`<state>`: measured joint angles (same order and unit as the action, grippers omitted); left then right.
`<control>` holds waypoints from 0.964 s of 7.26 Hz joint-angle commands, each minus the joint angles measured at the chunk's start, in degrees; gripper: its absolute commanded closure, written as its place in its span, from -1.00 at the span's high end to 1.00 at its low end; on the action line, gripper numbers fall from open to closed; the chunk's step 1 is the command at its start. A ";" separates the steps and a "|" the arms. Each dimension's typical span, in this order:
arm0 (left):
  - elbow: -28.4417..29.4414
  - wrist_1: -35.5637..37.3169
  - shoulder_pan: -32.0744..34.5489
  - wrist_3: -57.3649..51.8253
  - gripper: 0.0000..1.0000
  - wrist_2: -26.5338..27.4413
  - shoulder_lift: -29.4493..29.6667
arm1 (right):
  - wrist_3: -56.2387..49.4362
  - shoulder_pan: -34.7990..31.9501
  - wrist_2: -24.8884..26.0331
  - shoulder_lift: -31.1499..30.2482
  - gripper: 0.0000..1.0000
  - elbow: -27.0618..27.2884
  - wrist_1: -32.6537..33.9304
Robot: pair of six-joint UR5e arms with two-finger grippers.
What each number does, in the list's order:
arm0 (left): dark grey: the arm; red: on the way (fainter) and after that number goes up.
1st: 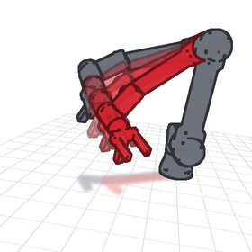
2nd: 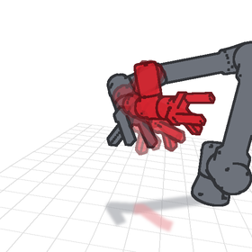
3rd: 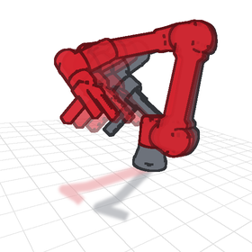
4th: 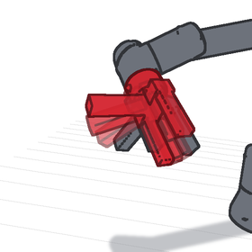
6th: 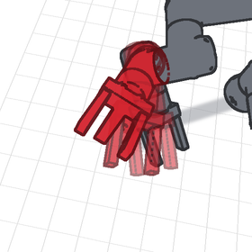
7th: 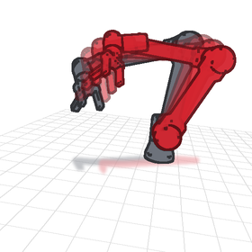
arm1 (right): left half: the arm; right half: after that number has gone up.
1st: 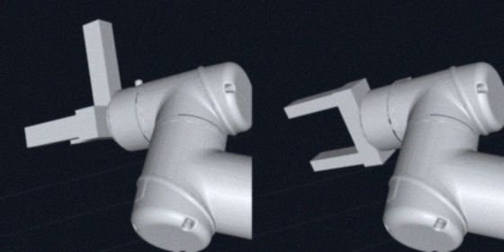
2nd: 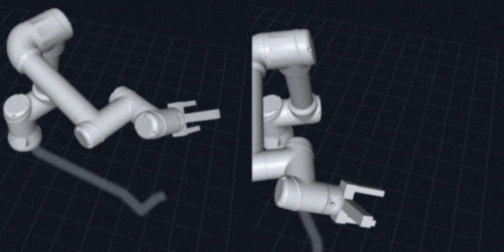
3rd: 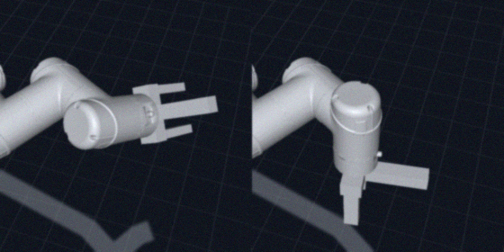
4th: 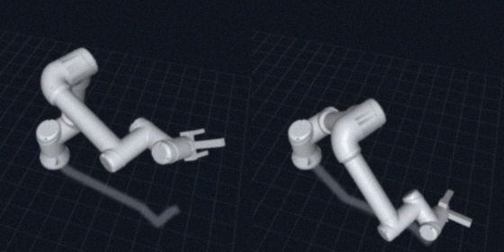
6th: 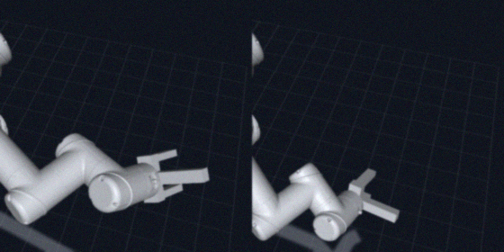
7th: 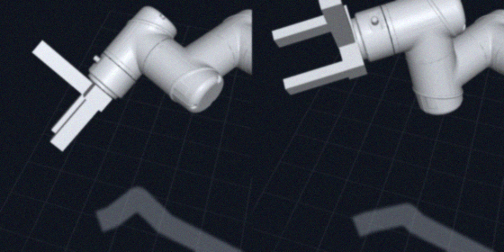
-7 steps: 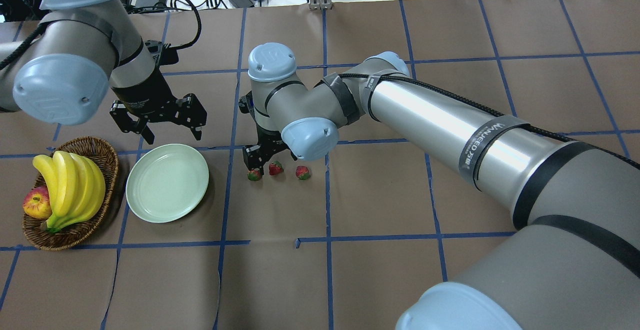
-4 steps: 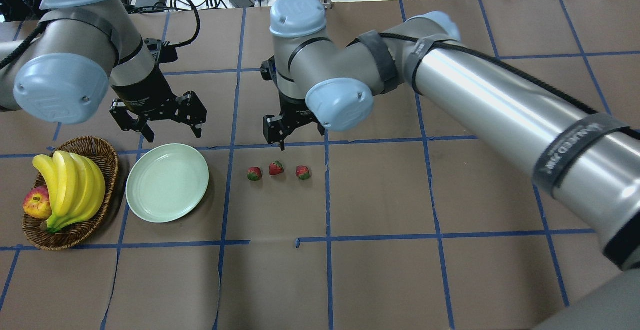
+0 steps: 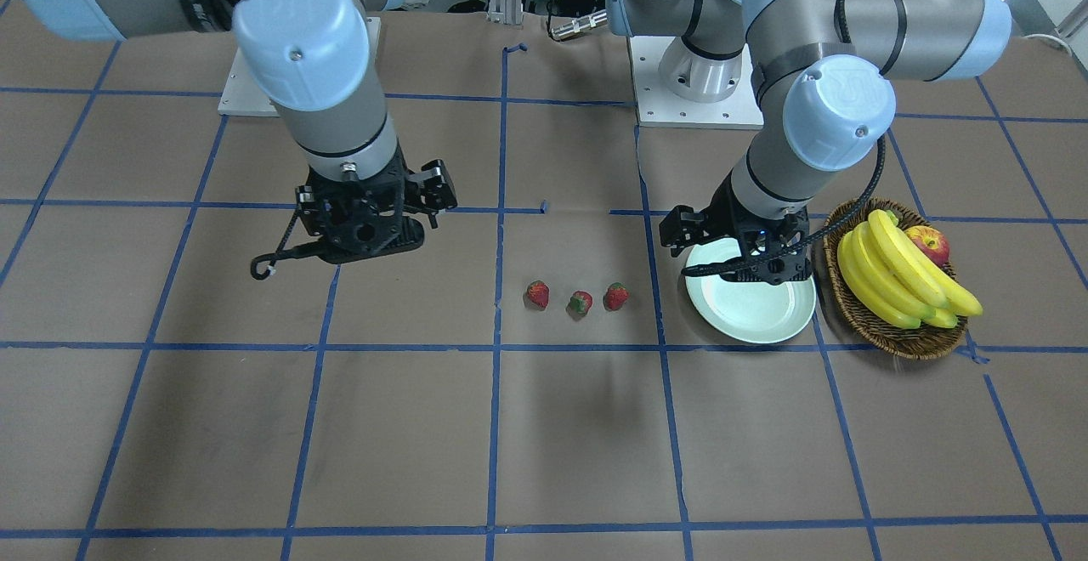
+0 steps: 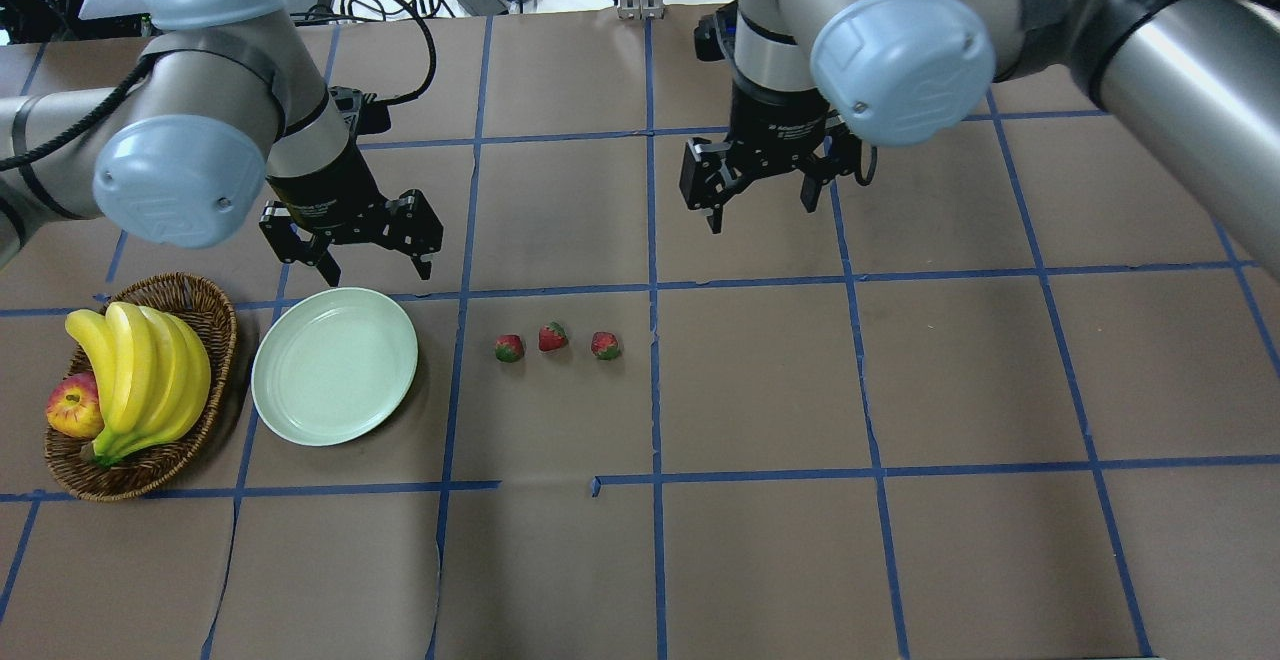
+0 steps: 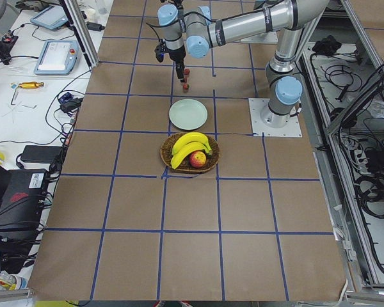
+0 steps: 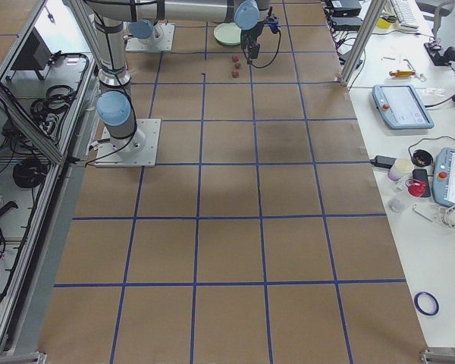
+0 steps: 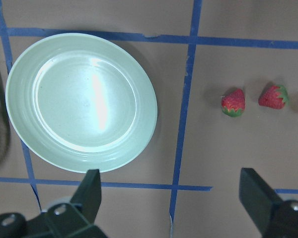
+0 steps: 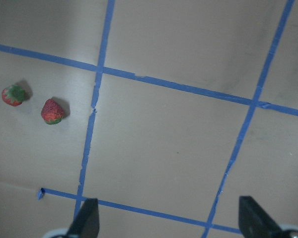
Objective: Collect all strawberries into plate
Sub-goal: 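Raise the right arm to rest while the left gripper moves toward the strawberries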
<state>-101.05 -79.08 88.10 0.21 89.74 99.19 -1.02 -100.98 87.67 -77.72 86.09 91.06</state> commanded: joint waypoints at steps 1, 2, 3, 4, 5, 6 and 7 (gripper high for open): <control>-0.03 3.83 2.15 -0.03 1.00 -2.46 3.36 | 0.05 3.50 4.23 -4.18 1.00 0.39 -2.73; -0.20 6.19 3.21 -0.12 1.00 -2.46 5.64 | 0.05 3.77 4.61 -4.45 1.00 0.39 -3.17; -0.64 8.30 4.44 -0.12 1.00 -2.46 7.66 | -0.04 4.65 4.61 -4.46 1.00 0.39 -3.61; -0.73 8.93 5.14 -0.56 1.00 -2.55 9.42 | -0.12 6.74 4.26 -4.54 1.00 0.39 -3.78; -0.82 8.94 5.85 -1.00 0.95 -2.55 11.09 | -0.13 8.24 4.43 -4.63 1.00 0.39 -3.87; -0.91 9.03 6.90 -1.17 0.89 -2.55 12.76 | 0.22 8.43 4.52 -4.63 1.00 0.39 -3.96; -0.91 9.29 7.26 -2.48 0.89 -2.55 14.26 | 0.57 8.35 4.52 -4.63 1.00 0.65 -3.96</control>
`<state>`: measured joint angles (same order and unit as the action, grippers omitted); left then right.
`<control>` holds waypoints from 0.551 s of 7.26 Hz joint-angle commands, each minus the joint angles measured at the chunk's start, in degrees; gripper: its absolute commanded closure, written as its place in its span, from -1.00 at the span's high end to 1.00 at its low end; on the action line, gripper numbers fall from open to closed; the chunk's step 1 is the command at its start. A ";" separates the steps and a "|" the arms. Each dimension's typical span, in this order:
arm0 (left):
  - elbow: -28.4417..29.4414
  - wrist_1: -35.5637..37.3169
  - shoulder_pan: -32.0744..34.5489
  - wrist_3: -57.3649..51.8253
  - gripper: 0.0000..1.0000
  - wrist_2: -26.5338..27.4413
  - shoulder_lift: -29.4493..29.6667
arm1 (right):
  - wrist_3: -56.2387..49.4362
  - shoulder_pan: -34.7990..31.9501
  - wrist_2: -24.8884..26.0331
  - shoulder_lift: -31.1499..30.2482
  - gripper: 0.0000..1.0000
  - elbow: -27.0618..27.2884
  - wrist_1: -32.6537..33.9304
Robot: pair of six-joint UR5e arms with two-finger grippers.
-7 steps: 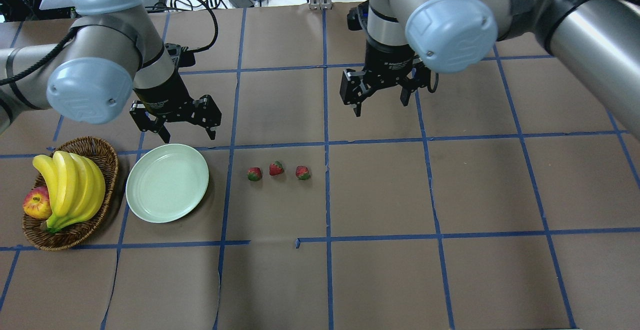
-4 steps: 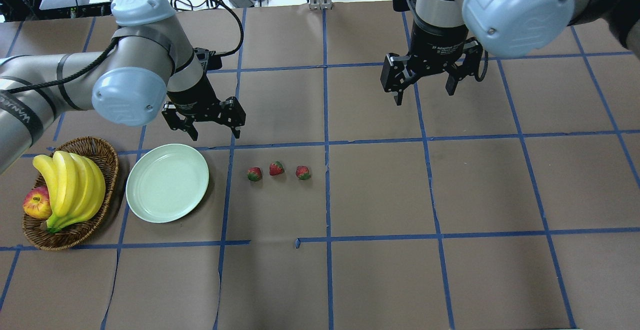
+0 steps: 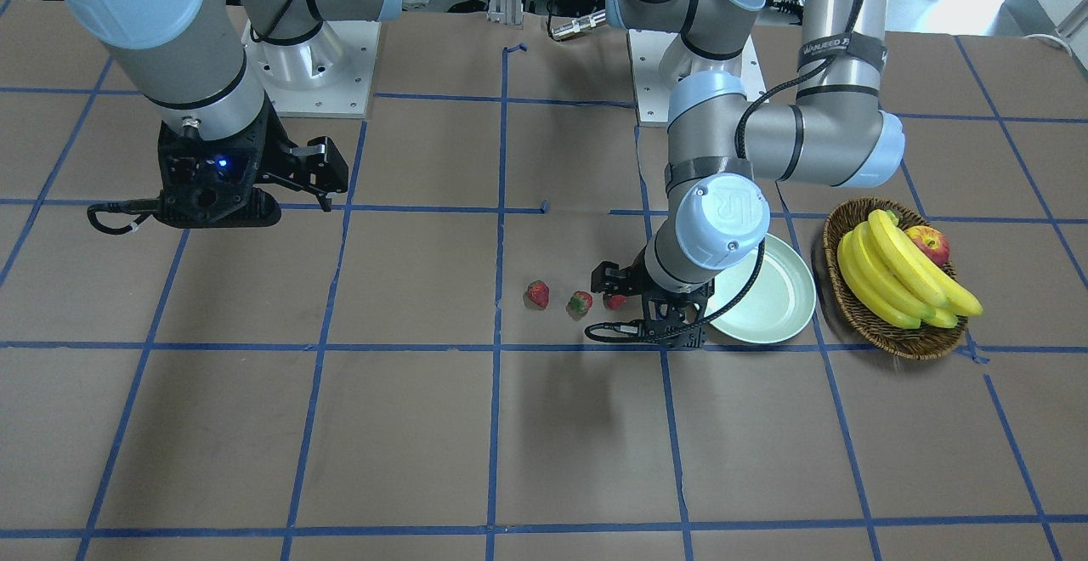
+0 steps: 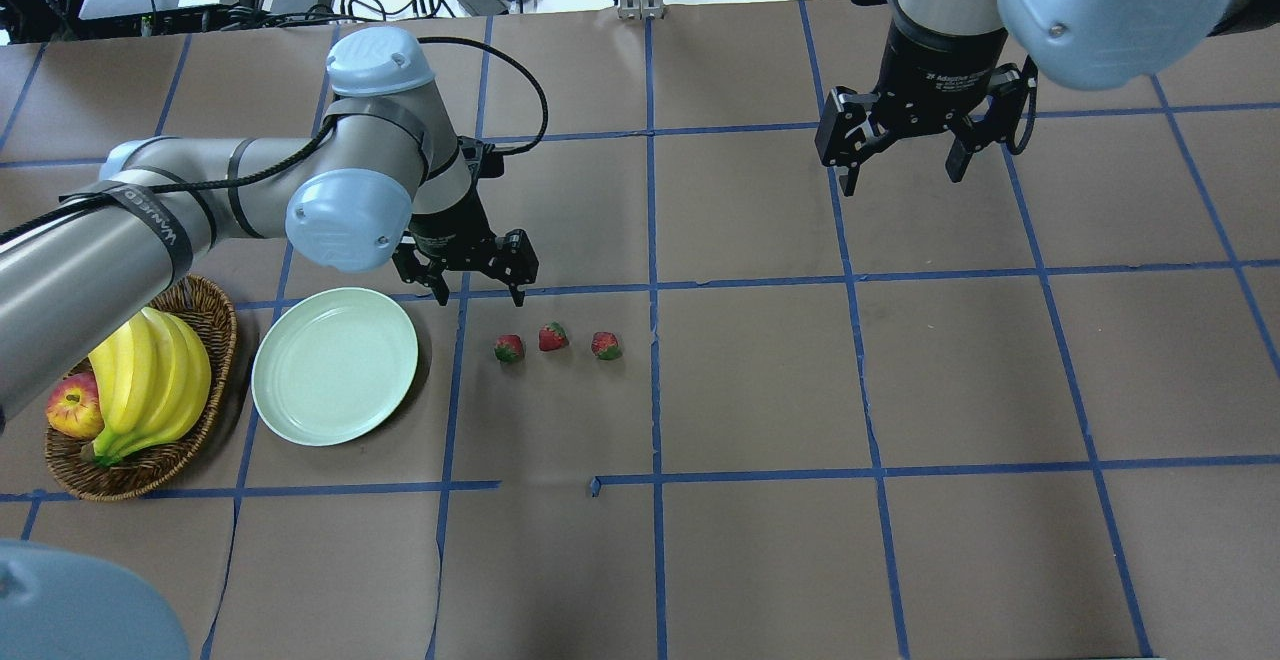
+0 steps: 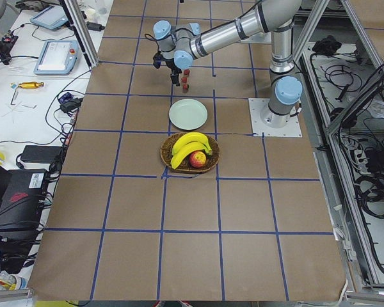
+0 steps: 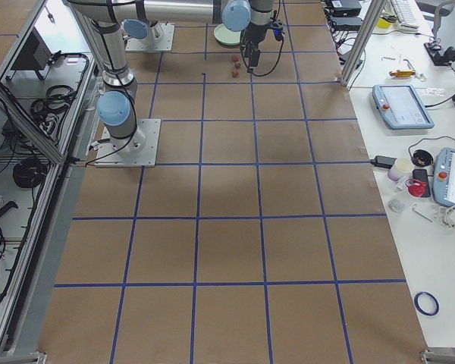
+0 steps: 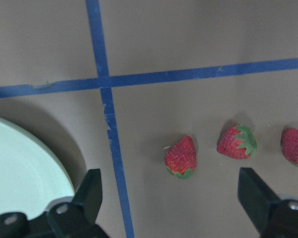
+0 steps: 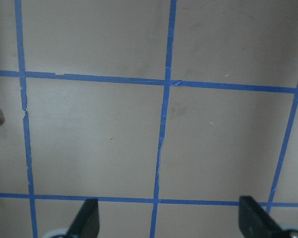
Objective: Collect all strawberries into plate
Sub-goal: 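Lower the left gripper and grasp the strawberry nearest the plate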
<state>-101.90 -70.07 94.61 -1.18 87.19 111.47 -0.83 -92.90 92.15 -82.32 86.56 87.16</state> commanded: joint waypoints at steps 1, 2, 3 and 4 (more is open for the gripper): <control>-0.14 0.12 0.83 -3.37 0.87 -0.09 3.12 | 0.48 0.18 0.04 -0.03 1.00 0.54 0.03; -0.14 -0.32 0.84 -6.79 0.85 -0.01 3.48 | 0.48 0.18 0.04 -0.03 1.00 0.63 0.03; -0.23 -0.59 0.84 -8.13 0.72 -0.01 3.92 | 0.56 0.18 -0.04 -0.03 1.00 0.63 -0.06; -0.67 -0.68 0.84 -8.49 0.62 -0.01 4.45 | 0.57 0.18 -0.04 -0.03 1.00 0.63 -0.06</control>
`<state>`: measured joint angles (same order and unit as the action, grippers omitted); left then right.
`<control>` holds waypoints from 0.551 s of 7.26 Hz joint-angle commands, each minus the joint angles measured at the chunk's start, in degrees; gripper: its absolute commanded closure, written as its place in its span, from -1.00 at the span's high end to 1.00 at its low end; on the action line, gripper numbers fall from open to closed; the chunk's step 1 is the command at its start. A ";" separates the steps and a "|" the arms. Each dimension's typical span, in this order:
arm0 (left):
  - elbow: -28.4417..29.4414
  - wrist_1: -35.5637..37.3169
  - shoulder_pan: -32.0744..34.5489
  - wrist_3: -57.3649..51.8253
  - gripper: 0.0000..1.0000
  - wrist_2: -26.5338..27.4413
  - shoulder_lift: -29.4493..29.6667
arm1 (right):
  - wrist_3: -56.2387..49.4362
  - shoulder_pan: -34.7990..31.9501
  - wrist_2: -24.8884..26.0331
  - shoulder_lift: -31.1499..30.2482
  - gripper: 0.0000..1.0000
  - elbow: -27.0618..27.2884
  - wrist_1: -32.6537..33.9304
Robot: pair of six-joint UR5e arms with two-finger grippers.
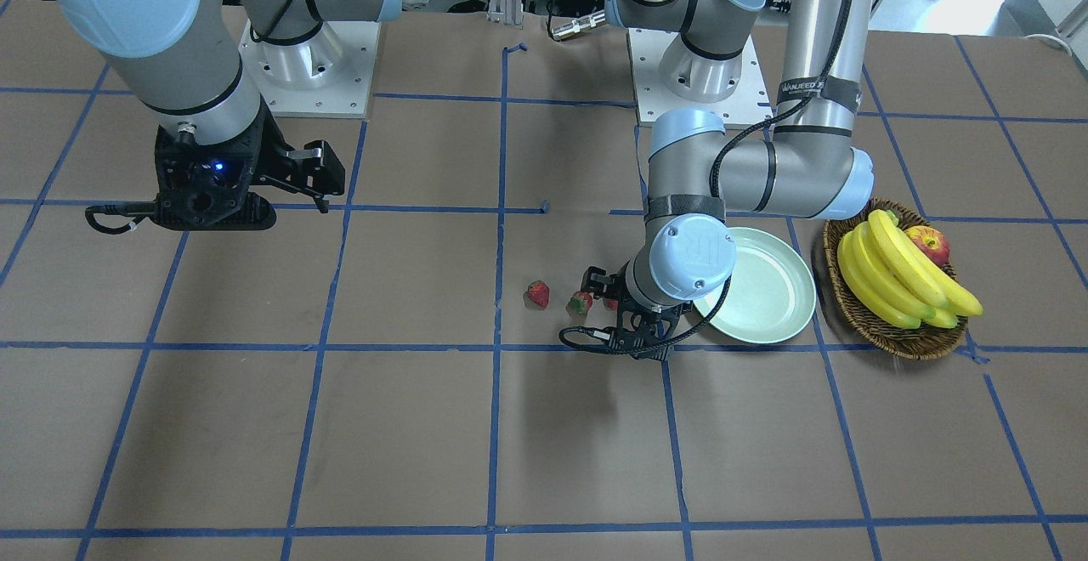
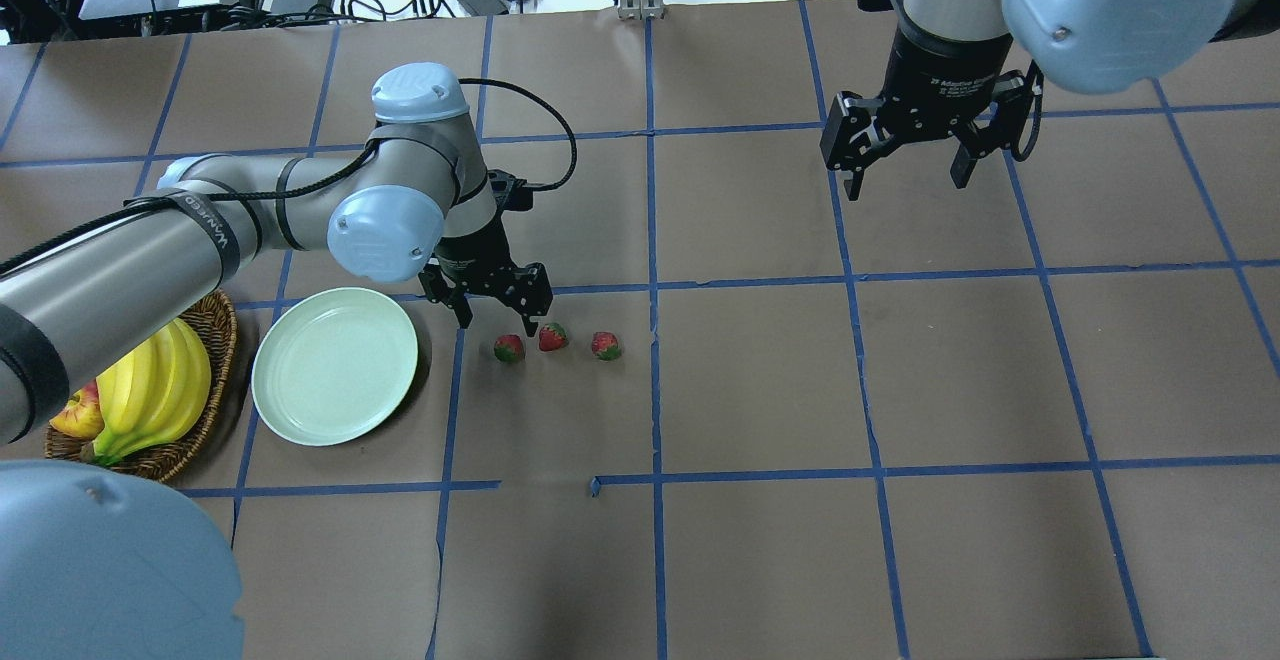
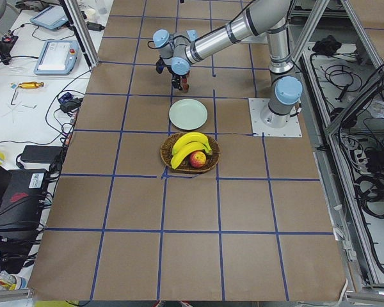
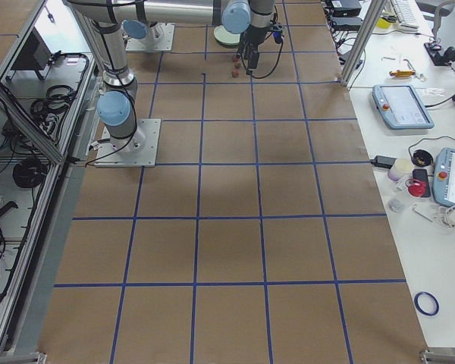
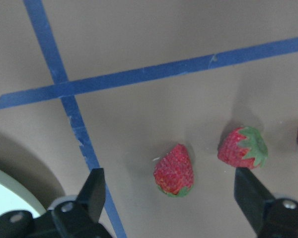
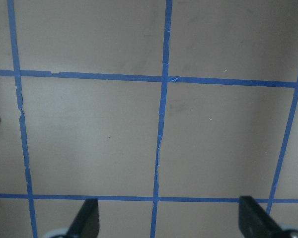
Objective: Collect all strawberries into plate
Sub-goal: 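Lower the left gripper and grasp the strawberry nearest the plate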
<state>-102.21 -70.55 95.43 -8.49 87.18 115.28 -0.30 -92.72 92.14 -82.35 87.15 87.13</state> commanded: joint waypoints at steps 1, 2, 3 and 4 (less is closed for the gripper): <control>-1.05 -0.20 0.11 -1.61 0.59 -0.08 0.74 | 0.30 -0.18 -0.12 0.00 1.00 0.12 -0.03; -1.41 -0.29 0.11 -1.88 0.54 -0.08 0.74 | 0.30 -0.18 -0.12 0.00 1.00 0.12 -0.03; -1.67 -0.38 0.28 -1.70 0.18 -0.17 0.74 | 0.30 -0.18 -0.12 0.00 1.00 0.12 -0.03; -1.93 -0.38 0.29 -1.27 -0.63 -0.34 0.74 | 0.30 -0.18 -0.12 0.00 1.00 0.12 0.06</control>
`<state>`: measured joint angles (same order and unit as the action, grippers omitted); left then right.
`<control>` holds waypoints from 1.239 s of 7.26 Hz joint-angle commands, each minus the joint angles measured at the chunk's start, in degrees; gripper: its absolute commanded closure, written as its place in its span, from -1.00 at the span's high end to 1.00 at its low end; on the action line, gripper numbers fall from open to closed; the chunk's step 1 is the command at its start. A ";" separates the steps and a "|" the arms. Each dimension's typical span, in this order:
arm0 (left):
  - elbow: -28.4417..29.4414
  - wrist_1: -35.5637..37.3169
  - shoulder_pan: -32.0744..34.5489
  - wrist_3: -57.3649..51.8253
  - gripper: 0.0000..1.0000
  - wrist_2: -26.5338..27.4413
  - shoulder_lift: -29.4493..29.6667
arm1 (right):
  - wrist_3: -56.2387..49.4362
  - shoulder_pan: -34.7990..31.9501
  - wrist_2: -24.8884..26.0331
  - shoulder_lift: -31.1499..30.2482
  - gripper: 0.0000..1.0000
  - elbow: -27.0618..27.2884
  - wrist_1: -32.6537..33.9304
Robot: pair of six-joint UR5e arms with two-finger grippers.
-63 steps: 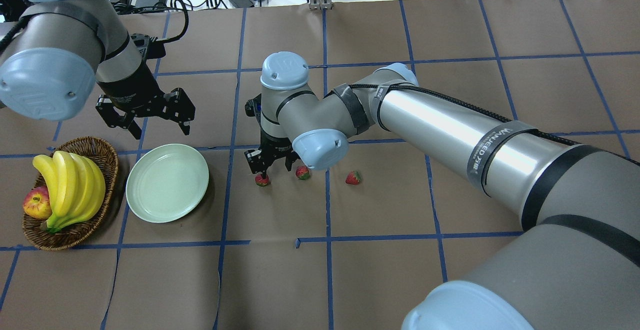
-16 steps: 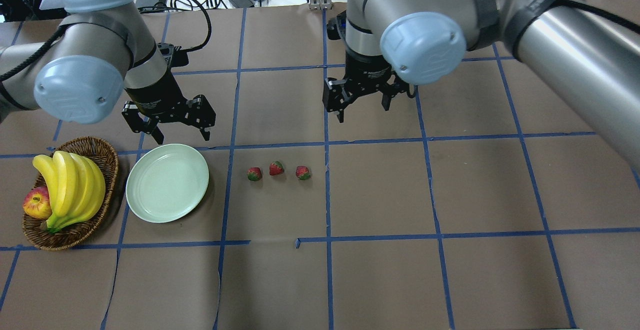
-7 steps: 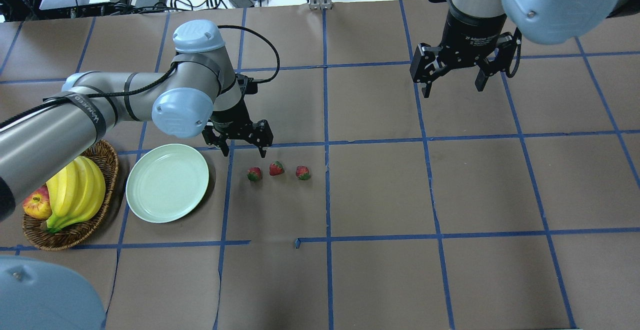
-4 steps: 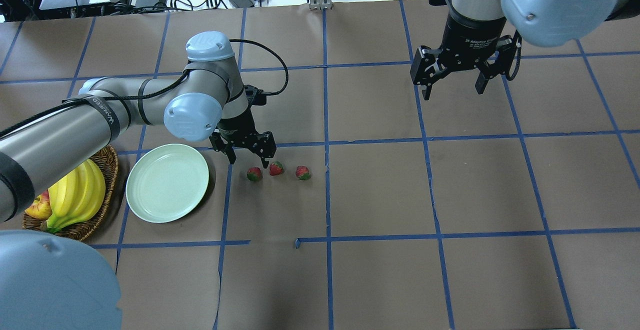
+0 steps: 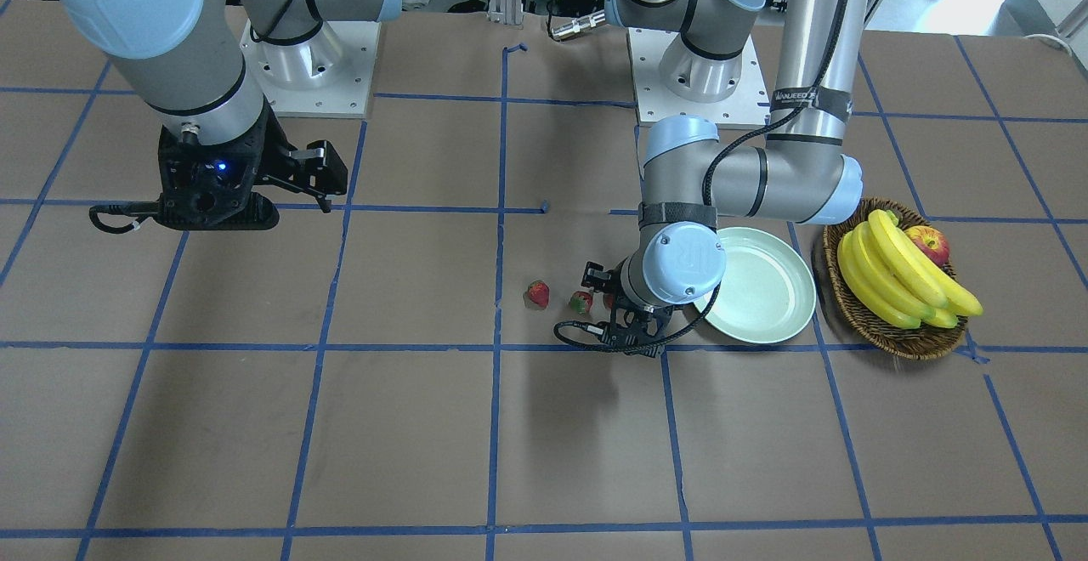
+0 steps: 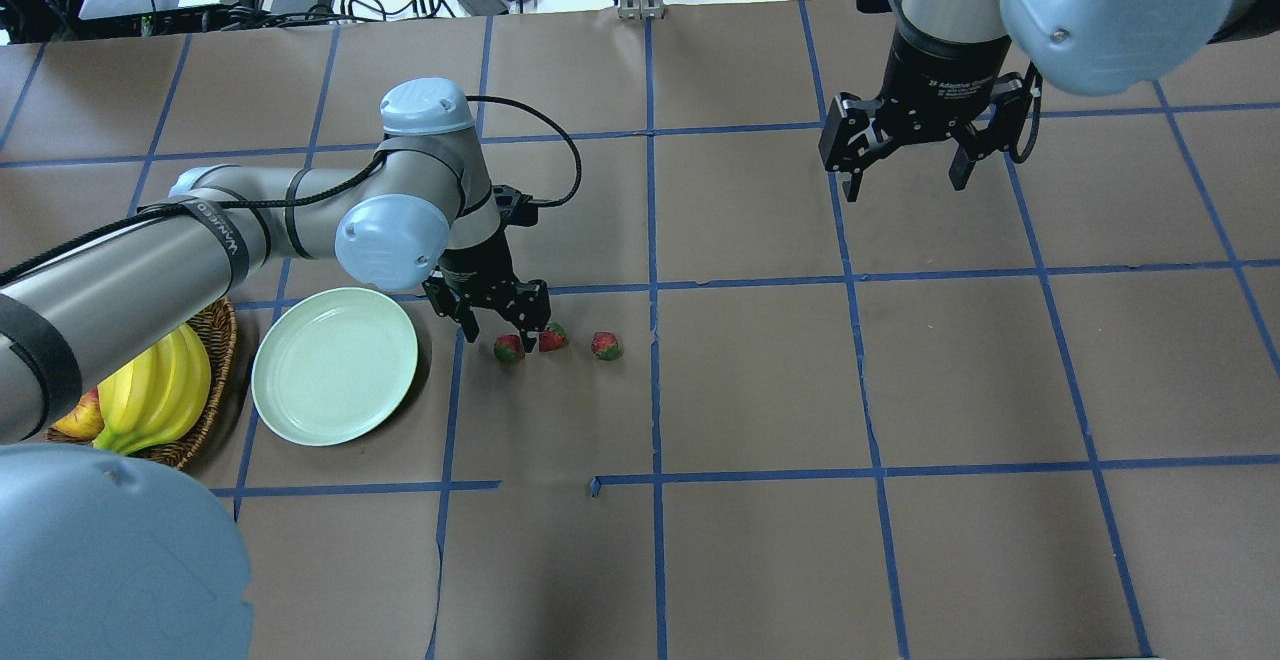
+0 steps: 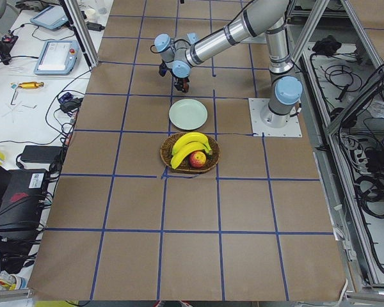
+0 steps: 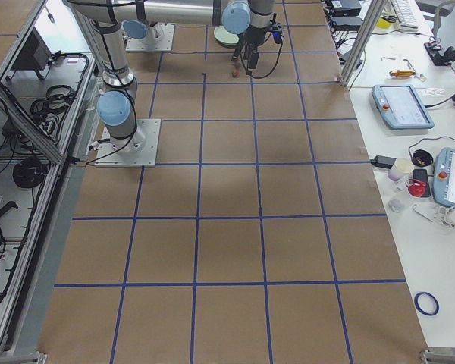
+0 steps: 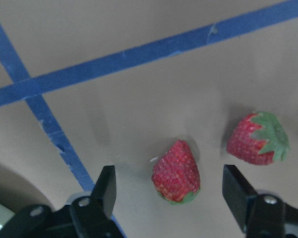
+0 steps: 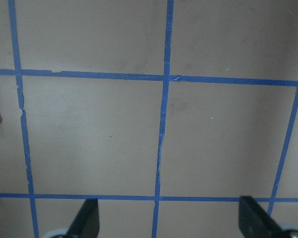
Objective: Collect all strawberries into plate
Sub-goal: 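Lower the left gripper and grasp the strawberry nearest the plate, then carry the strawberry onto the green plate and open the left gripper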
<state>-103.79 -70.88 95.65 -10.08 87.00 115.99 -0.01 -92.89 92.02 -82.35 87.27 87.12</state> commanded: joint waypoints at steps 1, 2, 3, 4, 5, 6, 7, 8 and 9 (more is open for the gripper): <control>-0.36 -0.04 0.15 0.41 -1.00 -0.16 0.02 | 0.01 -0.01 0.00 0.00 1.00 0.00 0.16; -0.18 -0.04 0.15 0.59 -1.00 0.01 0.02 | -0.08 -0.01 0.08 0.00 1.00 0.00 0.16; -0.18 -0.04 0.15 0.67 -1.00 0.36 -0.67 | -0.08 -0.01 0.00 0.00 1.00 -0.08 0.16; 1.04 -2.31 -0.11 -0.02 -1.00 1.50 -2.68 | -0.08 -0.01 0.00 0.00 1.00 0.00 0.16; 4.62 -6.59 -0.55 -0.29 -1.00 4.47 -3.83 | 0.01 -0.01 0.00 0.00 1.00 0.00 0.16; 8.57 -12.99 -2.21 -3.08 -1.00 6.06 -5.24 | -0.08 -0.01 -0.09 0.00 1.00 0.00 0.25; 9.48 -17.05 -5.88 -7.98 -1.00 9.91 -5.69 | -0.08 0.16 -0.09 0.09 1.00 0.00 0.25; 8.01 -17.44 -10.70 -13.77 -1.00 14.64 -5.69 | -0.25 -0.01 0.00 0.09 1.00 0.00 0.25; 6.43 -16.92 -14.75 -17.39 -1.00 15.13 -5.52 | -0.43 -0.01 -0.26 0.09 1.00 0.00 0.42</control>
<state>-96.00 -87.32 85.99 -22.23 99.72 110.46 -0.25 -92.86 91.93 -82.28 87.28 87.41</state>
